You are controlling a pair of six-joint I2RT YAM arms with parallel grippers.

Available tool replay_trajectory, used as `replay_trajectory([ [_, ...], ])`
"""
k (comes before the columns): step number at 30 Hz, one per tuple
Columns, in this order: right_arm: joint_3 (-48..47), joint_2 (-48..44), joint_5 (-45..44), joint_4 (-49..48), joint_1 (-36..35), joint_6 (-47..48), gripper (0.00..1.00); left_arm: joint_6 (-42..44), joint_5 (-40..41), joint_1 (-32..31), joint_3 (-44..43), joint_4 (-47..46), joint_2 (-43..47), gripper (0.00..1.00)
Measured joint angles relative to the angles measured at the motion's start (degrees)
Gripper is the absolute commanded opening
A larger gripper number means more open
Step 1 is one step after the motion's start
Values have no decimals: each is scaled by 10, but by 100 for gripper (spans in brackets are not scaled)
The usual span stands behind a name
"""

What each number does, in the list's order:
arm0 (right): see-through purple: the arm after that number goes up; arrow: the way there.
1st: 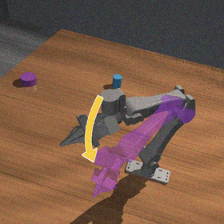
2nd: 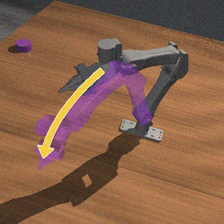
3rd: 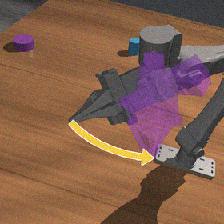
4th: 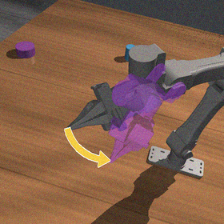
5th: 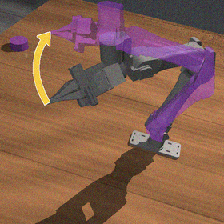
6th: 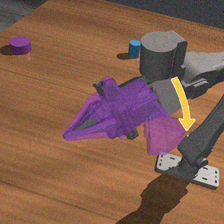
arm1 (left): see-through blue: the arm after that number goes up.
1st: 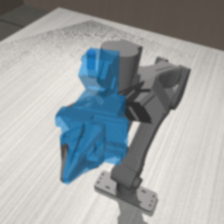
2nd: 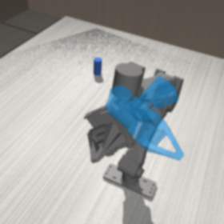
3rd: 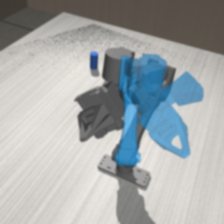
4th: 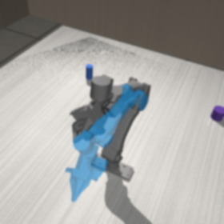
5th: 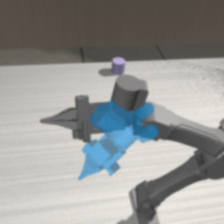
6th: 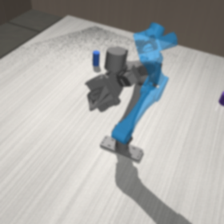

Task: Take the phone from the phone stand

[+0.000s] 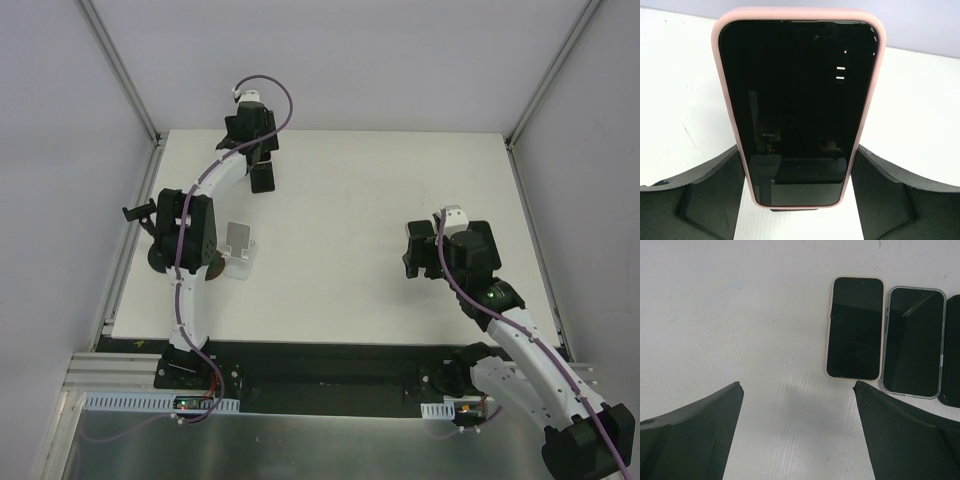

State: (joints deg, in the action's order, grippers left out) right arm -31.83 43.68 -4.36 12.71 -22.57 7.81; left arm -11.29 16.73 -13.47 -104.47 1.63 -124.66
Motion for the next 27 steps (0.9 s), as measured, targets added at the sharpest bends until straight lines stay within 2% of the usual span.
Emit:
replay_trajectory([
  [5,0,-3,9,0,0,0,96,2,-5,-1,4,4,43,1],
  [10,-9,-3,23,3,0,-1,96,0,-31,-3,41,-3,106,0],
  [21,-63,7,106,-9,2,-45,96,-37,-151,-47,225,-5,272,0],
  [27,-73,30,163,-61,-2,-104,96,-96,-222,-83,329,1,362,0],
])
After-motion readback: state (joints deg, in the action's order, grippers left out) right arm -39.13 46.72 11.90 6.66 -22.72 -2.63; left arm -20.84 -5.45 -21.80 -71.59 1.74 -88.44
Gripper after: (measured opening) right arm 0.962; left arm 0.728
